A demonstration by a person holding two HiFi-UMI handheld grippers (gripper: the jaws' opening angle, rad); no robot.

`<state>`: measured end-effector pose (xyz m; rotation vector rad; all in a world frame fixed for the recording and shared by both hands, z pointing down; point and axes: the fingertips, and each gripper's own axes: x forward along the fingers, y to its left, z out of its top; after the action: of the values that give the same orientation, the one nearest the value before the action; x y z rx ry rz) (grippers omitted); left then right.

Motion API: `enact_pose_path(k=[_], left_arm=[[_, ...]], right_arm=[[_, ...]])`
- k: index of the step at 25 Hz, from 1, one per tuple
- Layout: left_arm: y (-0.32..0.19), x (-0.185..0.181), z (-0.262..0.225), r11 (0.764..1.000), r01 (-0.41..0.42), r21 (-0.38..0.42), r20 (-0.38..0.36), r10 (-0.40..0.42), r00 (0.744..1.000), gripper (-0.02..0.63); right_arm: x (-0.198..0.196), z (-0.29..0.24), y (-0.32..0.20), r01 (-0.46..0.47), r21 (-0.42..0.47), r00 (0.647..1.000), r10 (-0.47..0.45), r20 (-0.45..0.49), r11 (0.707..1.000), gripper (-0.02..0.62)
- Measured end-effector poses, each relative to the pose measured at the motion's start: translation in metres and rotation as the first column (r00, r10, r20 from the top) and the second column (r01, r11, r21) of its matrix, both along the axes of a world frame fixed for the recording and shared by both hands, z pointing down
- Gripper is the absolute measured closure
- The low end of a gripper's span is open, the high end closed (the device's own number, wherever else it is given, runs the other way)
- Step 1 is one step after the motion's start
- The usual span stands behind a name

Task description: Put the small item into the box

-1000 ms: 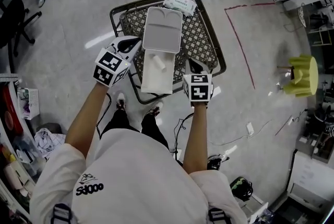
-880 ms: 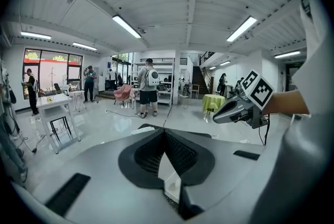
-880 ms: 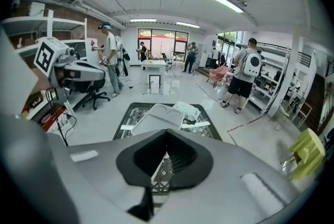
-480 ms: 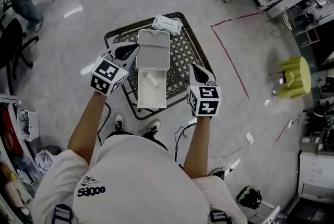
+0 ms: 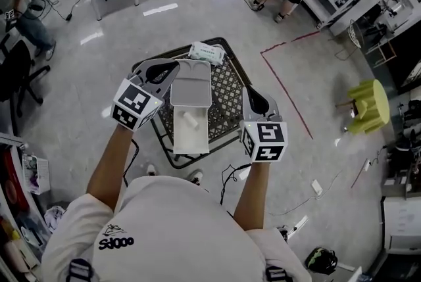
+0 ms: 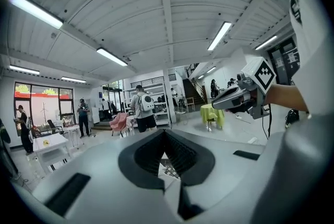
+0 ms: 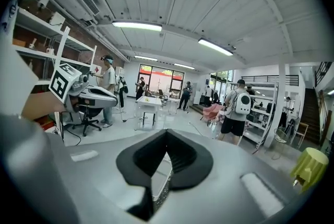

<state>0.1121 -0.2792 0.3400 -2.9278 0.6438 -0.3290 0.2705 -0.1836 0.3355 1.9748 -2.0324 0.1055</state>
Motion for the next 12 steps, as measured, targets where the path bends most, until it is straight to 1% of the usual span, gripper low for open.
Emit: enact_pose_path(k=[6,12], left_arm=[[0.005,0.006,-0.028,0.998,-0.025,0.055,-0.029,0.026,0.999,0.601],[0.01,0.009,-0.05,0.992,-0.057,0.111,-0.053,0.063,0.997,0.601]], right_arm=[[0.0,-0.031,0.0,0.019,0.07,1.0,-0.02,0.008,0.997,0.584],[-0.006,-0.053,0.0,0.049,0.121,0.999,-0.048,-0.014,0.991,0.584]])
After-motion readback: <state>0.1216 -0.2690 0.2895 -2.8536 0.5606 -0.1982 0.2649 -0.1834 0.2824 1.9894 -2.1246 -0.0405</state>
